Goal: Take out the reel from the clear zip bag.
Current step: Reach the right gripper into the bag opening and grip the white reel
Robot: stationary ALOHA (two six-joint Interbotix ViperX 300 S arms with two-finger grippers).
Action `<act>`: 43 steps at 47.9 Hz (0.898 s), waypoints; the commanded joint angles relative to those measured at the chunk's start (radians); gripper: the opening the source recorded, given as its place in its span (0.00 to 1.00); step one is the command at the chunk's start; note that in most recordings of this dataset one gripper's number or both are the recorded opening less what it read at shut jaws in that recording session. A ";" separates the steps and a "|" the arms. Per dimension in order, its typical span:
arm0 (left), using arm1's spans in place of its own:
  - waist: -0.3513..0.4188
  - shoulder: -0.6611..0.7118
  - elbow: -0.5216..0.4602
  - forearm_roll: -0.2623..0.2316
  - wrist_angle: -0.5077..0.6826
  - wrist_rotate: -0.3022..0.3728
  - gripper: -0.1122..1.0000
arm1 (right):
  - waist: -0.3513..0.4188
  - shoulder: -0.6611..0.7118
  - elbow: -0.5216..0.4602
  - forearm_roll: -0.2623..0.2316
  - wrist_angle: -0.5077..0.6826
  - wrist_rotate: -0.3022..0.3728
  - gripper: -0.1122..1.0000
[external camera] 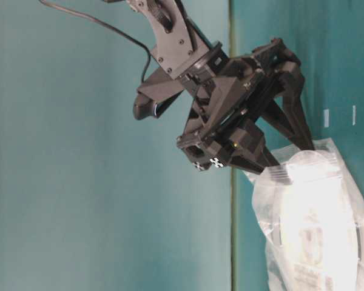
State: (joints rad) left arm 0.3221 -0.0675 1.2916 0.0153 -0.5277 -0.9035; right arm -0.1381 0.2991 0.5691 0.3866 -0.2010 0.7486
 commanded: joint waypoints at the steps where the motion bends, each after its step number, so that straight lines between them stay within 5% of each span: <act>1: -0.003 0.002 -0.008 0.003 -0.003 0.003 0.09 | 0.008 -0.002 -0.029 0.002 -0.009 0.006 0.84; 43: -0.003 0.008 -0.009 0.003 -0.003 0.005 0.09 | 0.017 0.008 -0.044 0.002 -0.009 0.005 0.84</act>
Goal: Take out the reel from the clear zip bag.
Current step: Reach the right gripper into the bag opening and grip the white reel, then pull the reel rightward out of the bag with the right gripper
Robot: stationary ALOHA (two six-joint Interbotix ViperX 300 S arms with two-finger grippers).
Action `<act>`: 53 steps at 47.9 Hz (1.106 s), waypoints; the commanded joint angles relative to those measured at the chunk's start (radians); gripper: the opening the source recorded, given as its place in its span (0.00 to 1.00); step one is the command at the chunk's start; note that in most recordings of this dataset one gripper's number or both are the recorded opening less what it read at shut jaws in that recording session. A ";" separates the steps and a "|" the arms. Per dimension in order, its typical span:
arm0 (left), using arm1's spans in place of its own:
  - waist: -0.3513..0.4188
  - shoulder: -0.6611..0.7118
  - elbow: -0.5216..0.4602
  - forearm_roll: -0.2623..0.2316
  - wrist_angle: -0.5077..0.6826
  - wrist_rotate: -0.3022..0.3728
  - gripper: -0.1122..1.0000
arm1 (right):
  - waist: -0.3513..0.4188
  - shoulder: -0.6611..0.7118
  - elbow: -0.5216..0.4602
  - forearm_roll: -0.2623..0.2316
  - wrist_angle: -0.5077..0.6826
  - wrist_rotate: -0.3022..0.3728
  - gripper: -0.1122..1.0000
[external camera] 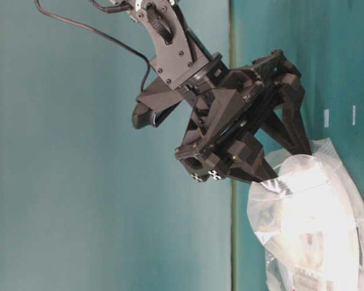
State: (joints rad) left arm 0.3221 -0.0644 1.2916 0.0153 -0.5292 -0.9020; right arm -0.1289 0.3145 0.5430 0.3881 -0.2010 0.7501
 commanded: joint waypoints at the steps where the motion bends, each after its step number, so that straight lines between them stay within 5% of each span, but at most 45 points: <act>1: -0.003 0.003 -0.009 0.003 -0.002 0.003 0.09 | 0.008 -0.008 -0.018 -0.002 -0.009 0.003 0.84; 35: -0.003 0.005 -0.011 0.003 -0.002 0.003 0.09 | 0.005 0.003 -0.026 0.000 0.000 0.003 0.81; 40: -0.003 0.006 -0.012 0.003 -0.002 0.002 0.09 | 0.005 0.003 -0.023 0.003 0.009 0.005 0.73; 47: -0.003 0.005 -0.012 0.003 -0.002 0.003 0.09 | 0.003 0.002 -0.021 0.020 0.028 0.005 0.49; 53: -0.003 0.005 -0.012 0.003 -0.002 0.002 0.09 | 0.000 -0.003 -0.018 0.031 0.044 0.005 0.40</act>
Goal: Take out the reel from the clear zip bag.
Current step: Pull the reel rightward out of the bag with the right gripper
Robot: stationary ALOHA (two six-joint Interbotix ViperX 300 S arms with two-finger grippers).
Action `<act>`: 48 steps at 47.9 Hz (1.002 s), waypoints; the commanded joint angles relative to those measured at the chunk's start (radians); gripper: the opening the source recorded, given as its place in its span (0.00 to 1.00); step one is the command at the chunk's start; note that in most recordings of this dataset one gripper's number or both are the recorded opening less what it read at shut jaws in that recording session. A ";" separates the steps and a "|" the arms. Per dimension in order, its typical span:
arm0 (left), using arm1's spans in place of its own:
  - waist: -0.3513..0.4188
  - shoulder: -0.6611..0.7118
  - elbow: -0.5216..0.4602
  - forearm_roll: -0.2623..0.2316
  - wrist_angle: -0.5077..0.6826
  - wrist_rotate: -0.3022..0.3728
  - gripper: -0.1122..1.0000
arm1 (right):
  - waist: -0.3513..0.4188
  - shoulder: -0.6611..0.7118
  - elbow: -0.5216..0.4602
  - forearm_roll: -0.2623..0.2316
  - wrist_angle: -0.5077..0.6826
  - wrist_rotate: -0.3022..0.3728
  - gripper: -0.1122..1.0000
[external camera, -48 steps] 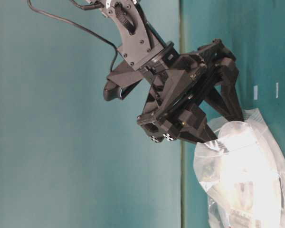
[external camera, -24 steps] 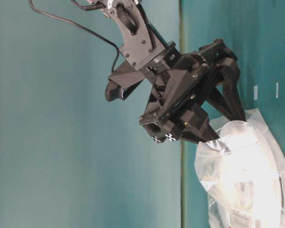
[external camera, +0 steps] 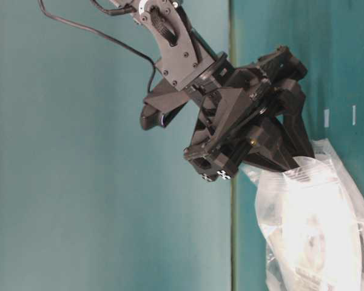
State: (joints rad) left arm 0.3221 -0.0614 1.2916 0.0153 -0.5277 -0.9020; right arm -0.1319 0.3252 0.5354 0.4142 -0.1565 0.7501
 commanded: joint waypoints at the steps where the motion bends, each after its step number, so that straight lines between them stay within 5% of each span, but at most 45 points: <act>1: -0.003 0.002 -0.012 0.003 -0.003 0.002 0.09 | 0.003 -0.014 -0.009 0.006 0.003 0.005 0.39; 12: -0.003 0.002 -0.011 0.002 -0.003 0.002 0.09 | 0.003 -0.025 0.008 0.017 0.008 0.005 0.24; 48: -0.003 0.002 -0.011 0.003 -0.003 0.003 0.09 | -0.002 -0.109 0.144 0.041 -0.034 0.005 0.18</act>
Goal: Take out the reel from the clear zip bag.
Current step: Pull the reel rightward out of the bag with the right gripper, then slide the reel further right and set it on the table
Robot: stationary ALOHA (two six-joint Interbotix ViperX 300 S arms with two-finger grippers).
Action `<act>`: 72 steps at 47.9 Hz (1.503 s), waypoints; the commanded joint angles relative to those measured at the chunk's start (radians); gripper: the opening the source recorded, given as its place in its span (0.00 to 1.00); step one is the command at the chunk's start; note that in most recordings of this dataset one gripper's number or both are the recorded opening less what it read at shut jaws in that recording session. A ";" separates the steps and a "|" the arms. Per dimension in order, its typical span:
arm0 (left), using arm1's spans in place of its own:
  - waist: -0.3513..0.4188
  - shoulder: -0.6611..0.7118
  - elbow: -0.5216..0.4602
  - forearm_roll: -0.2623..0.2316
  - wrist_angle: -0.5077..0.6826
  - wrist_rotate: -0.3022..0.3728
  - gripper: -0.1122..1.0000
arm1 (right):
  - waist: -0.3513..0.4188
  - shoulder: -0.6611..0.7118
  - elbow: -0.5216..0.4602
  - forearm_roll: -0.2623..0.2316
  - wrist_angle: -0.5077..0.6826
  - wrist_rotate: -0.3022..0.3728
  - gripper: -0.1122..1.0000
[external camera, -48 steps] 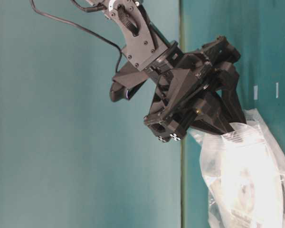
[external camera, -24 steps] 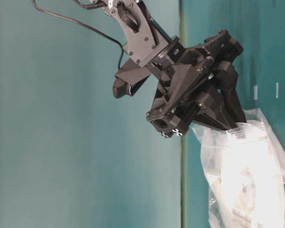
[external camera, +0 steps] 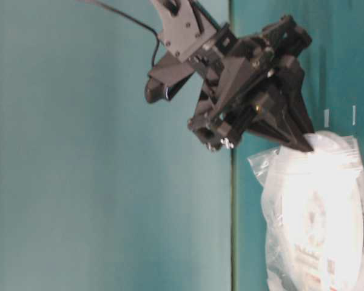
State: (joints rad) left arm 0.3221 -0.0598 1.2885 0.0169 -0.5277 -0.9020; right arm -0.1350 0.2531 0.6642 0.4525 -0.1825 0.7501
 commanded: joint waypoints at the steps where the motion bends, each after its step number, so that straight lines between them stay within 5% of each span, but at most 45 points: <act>1: -0.003 0.002 -0.009 0.002 -0.003 0.003 0.09 | 0.000 -0.041 0.021 0.003 -0.006 0.005 0.18; 72: -0.003 0.000 -0.009 0.003 -0.003 0.003 0.09 | 0.006 -0.267 0.334 0.072 -0.017 0.005 0.12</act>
State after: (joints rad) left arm 0.3221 -0.0583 1.2870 0.0169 -0.5292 -0.9020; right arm -0.1319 0.0092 0.9879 0.5200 -0.1963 0.7501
